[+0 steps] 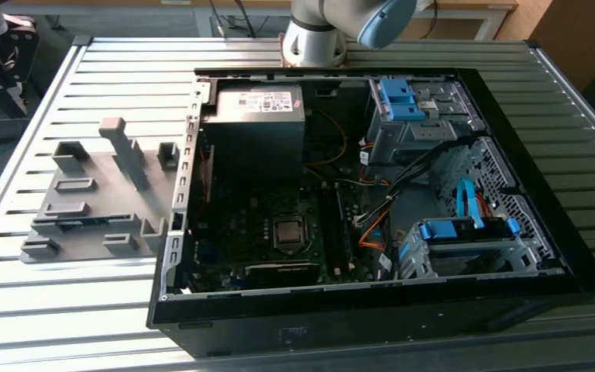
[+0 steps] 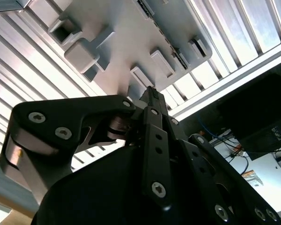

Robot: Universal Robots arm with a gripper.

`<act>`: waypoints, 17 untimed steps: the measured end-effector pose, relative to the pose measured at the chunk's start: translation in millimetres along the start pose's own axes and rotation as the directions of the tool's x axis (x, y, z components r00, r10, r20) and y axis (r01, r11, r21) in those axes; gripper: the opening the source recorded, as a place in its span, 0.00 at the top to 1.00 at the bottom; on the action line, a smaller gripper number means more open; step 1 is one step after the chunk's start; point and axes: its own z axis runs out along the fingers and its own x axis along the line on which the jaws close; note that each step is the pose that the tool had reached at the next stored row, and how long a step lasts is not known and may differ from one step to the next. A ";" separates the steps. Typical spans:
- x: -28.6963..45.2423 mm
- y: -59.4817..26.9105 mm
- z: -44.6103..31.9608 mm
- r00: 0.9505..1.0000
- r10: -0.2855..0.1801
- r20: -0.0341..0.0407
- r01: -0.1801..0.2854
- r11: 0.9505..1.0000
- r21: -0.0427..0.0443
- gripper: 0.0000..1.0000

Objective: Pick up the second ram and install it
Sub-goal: 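Pick up the second ram and move it above second insertion slot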

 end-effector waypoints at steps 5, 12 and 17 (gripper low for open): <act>0.0 0.0 0.0 1.000 -0.024 -0.001 0.024 1.000 0.000 0.89; 0.0 0.0 0.0 0.998 -0.056 -0.002 0.056 0.998 -0.001 0.89; 0.0 0.0 0.0 0.997 -0.078 -0.003 0.078 0.997 -0.001 0.89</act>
